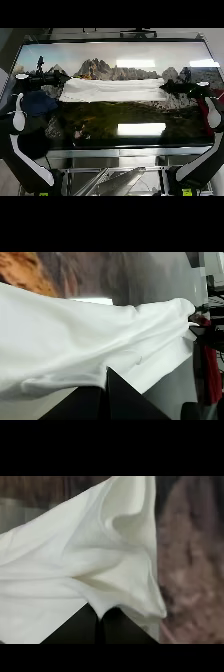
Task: Fold the shirts.
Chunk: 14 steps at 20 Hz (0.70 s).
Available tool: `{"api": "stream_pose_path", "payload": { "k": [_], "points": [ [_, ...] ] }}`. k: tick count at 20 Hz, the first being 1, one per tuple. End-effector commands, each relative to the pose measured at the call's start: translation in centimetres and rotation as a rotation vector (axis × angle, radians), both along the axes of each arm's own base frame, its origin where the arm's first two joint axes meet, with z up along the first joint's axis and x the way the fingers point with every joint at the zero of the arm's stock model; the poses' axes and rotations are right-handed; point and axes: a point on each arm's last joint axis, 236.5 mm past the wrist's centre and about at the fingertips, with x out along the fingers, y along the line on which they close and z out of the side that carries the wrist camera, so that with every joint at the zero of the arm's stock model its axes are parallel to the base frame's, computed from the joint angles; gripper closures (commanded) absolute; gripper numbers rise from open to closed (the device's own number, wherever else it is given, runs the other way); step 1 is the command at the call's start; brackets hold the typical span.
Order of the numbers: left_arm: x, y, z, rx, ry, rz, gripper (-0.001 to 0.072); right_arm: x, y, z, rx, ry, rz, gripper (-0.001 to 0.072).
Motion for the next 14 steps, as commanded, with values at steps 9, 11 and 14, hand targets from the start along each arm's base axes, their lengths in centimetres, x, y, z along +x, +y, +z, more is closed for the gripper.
{"api": "stream_pose_path", "payload": {
  "k": [9,11,14],
  "points": [
    [2.9,0.5,3.7,-0.008,-0.122,-0.072,0.015,0.5,0.3,3.7,0.061,-0.122,0.126,0.0272],
    [3.2,1.8,5.7,0.012,-0.157,-0.026,0.0006,0.3,-1.4,4.3,-0.011,-0.078,0.147,0.0235],
    [3.6,4.6,8.4,0.05,-0.215,0.049,0.0006,0.4,-5.3,3.6,-0.249,0.002,0.156,0.0156]
  ]
}}
